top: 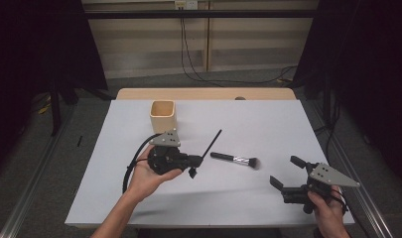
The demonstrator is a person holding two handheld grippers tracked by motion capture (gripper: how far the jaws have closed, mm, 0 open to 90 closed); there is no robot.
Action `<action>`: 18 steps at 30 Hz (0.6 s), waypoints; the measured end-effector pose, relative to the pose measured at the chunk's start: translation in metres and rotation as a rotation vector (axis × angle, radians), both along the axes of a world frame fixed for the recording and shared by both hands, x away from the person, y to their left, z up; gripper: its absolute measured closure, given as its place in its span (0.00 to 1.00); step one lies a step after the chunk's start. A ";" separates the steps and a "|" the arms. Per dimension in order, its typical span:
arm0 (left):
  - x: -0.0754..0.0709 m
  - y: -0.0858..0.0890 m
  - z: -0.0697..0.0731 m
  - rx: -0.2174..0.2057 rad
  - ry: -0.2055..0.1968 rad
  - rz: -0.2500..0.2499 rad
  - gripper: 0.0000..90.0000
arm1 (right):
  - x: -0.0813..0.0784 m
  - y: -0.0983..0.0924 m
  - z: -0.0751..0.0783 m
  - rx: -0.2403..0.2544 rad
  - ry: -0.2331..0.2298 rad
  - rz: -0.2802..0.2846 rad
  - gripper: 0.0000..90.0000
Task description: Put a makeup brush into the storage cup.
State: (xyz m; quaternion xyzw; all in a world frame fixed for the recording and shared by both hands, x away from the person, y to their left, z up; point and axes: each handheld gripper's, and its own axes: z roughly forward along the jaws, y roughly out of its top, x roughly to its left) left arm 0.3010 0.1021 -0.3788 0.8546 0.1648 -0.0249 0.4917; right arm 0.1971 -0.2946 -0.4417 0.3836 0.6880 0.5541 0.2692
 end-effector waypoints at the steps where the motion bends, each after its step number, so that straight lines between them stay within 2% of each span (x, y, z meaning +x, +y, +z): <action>1: -0.001 -0.003 0.001 0.011 -0.001 -0.010 0.96 | 0.000 0.001 0.001 0.003 0.000 0.008 0.00; 6: -0.005 -0.015 0.004 0.085 0.003 -0.053 0.96 | 0.004 0.007 0.007 0.003 0.000 0.049 0.00; 7: -0.005 -0.017 0.005 0.117 0.011 -0.051 0.96 | 0.004 0.008 0.009 0.004 0.004 0.055 0.00; 8: -0.005 -0.020 0.006 0.152 -0.003 -0.054 0.96 | 0.005 0.009 0.010 -0.002 0.009 0.066 0.00; 10: -0.005 -0.023 0.008 0.183 0.003 -0.074 0.96 | 0.007 0.014 0.013 0.003 0.021 0.092 0.00; 13: -0.005 -0.026 0.012 0.235 0.006 -0.091 0.96 | 0.011 0.023 0.016 -0.026 0.042 0.093 0.00; 18: -0.003 -0.032 0.011 0.338 0.051 -0.139 0.96 | 0.014 0.034 0.021 -0.054 0.053 0.154 0.00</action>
